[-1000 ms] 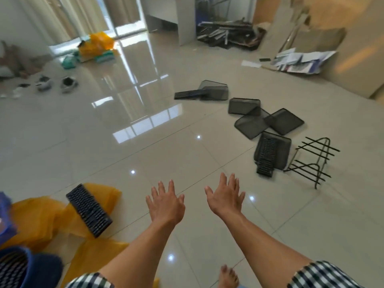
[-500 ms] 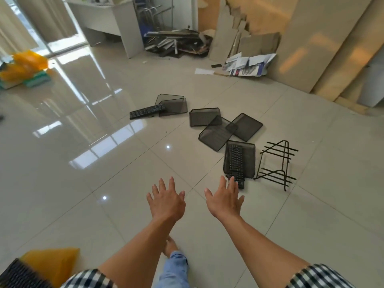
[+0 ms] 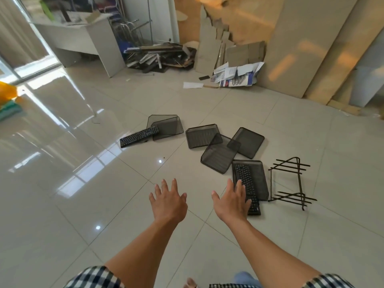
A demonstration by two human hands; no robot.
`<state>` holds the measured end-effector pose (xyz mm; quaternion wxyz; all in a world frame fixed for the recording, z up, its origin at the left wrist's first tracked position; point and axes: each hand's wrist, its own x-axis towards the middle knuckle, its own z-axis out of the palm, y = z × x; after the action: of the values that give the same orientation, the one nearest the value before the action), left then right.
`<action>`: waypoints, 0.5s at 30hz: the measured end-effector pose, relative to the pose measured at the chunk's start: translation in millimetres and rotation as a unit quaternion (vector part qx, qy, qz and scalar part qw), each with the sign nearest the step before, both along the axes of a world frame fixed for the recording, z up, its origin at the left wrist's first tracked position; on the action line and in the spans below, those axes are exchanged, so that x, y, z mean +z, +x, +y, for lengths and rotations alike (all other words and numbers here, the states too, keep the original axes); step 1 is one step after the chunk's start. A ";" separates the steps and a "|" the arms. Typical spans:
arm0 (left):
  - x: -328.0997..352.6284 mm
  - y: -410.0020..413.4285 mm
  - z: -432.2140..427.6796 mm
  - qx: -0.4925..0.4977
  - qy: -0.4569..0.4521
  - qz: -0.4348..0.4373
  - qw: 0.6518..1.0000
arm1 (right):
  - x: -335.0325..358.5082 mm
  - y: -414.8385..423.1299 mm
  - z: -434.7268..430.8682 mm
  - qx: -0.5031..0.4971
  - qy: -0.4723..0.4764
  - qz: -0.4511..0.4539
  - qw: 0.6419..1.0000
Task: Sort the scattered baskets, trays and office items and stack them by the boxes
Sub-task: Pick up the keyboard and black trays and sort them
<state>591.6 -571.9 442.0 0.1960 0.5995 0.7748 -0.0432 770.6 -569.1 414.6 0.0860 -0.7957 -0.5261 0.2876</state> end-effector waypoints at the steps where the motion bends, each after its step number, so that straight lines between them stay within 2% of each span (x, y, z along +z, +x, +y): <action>1: 0.2 -4.2 11.1 -0.003 0.001 -0.001 1.000 | 0.1 -5.1 11.8 -0.004 -0.002 0.001 1.000; 7: -6.0 -29.7 78.3 0.000 -0.003 -0.002 1.000 | -10.8 -40.5 85.4 0.010 -0.009 0.005 1.000; 15: -10.5 -88.9 195.3 0.050 -0.005 0.018 0.999 | -25.6 -96.4 220.3 0.053 -0.015 0.036 0.998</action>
<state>502.7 -376.6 431.5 0.1871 0.5578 0.8072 -0.0480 674.2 -348.8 388.9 0.0777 -0.7568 -0.5597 0.3285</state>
